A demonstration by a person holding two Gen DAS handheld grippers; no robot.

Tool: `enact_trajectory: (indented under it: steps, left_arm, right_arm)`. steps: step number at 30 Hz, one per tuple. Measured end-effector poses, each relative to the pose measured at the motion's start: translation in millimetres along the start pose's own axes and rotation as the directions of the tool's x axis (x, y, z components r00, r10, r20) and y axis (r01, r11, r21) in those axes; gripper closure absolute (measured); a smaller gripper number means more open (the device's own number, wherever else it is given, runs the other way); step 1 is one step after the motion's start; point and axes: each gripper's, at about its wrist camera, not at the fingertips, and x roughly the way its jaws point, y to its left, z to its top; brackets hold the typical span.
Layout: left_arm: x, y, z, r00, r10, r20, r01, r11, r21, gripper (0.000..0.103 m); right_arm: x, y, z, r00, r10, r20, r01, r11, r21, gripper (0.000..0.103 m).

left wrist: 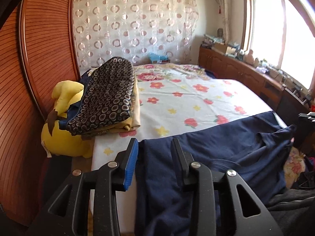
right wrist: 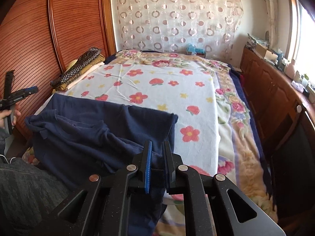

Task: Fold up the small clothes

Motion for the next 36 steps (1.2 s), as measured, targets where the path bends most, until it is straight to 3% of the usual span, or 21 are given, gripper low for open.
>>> enact_trajectory:
  steps: [4, 6, 14, 20, 27, 32, 36]
  left_arm:
    - [28.2, 6.4, 5.5, 0.999, -0.001, -0.043, 0.001, 1.000, -0.004, 0.068]
    - [42.2, 9.3, 6.8, 0.998, 0.008, -0.067, -0.008, 1.000, -0.008, 0.068]
    - [80.6, 14.4, 0.8, 0.985, 0.012, -0.174, -0.013, 1.000, -0.004, 0.068]
    - [93.7, 15.8, -11.3, 0.975, 0.014, -0.221, -0.016, 1.000, -0.009, 0.068]
    - [99.7, 22.7, -14.4, 0.975, -0.035, -0.218, 0.019, 0.997, -0.072, 0.065]
    - [100.9, 24.6, -14.4, 0.980, -0.045, -0.193, 0.030, 0.996, -0.079, 0.063]
    - [100.0, 25.1, -16.0, 0.982, -0.043, -0.185, 0.028, 0.996, -0.081, 0.063]
  right_arm:
    - [16.1, -7.3, 6.3, 1.000, -0.007, -0.009, 0.007, 1.000, 0.002, 0.091]
    - [31.5, -10.3, 9.2, 1.000, -0.004, -0.011, 0.004, 1.000, -0.001, 0.079]
    - [96.6, -19.6, 24.3, 0.998, 0.006, -0.055, -0.004, 1.000, 0.027, 0.077]
    - [123.7, -22.7, 28.0, 0.997, -0.017, -0.081, 0.022, 0.998, 0.053, 0.076]
    - [139.9, -31.1, 29.1, 0.989, -0.015, -0.145, 0.026, 0.996, 0.080, 0.058]
    - [147.6, -33.5, 28.0, 0.985, -0.013, -0.172, 0.030, 0.994, 0.102, 0.053]
    - [146.6, -33.6, 27.7, 0.989, -0.017, -0.145, 0.034, 0.993, 0.113, 0.051]
